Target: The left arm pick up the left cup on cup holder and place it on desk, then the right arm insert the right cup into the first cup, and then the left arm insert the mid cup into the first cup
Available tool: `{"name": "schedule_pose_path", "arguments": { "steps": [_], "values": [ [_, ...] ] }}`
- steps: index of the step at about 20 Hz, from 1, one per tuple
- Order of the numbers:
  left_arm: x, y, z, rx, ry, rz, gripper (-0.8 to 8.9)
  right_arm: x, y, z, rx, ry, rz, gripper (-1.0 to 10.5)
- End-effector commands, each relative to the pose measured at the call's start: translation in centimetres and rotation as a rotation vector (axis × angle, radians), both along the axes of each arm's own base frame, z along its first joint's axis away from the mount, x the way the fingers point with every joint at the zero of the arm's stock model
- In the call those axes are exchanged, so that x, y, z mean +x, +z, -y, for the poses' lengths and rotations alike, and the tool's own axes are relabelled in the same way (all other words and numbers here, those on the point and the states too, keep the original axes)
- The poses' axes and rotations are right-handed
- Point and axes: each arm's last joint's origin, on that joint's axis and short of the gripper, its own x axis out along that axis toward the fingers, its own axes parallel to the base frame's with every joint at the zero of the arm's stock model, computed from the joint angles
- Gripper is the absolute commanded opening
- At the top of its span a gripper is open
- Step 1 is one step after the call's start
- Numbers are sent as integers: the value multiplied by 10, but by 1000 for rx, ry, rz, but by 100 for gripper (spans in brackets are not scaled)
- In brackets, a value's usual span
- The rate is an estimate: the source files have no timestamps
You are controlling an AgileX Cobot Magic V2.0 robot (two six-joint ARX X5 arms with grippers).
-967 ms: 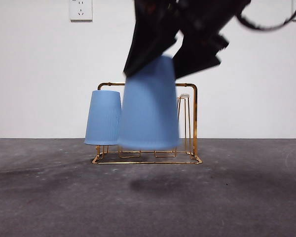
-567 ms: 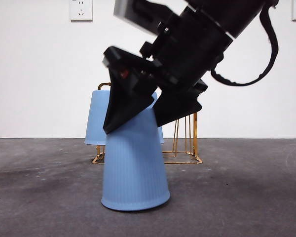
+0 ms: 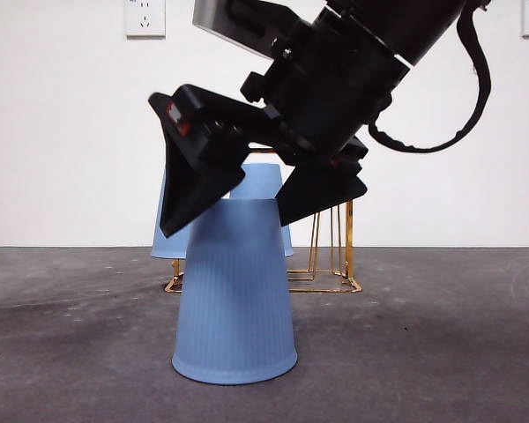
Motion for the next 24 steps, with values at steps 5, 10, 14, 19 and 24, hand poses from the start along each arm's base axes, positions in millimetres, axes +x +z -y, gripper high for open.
{"name": "schedule_pose_path", "arguments": {
  "steps": [5,10,14,19,24],
  "values": [
    [5,14,4,-16,-34,104,545,-19,62,24,133,-40,133,551],
    [34,21,24,-51,-95,192,545,-43,115,67,164,-115,200,551],
    [70,18,51,1,-86,239,545,-64,136,98,183,-171,245,551],
    [106,4,80,92,-70,283,544,-79,145,120,206,-217,266,551],
    [130,-10,98,177,-36,304,544,-87,146,131,203,-235,265,551]
  ]
}}
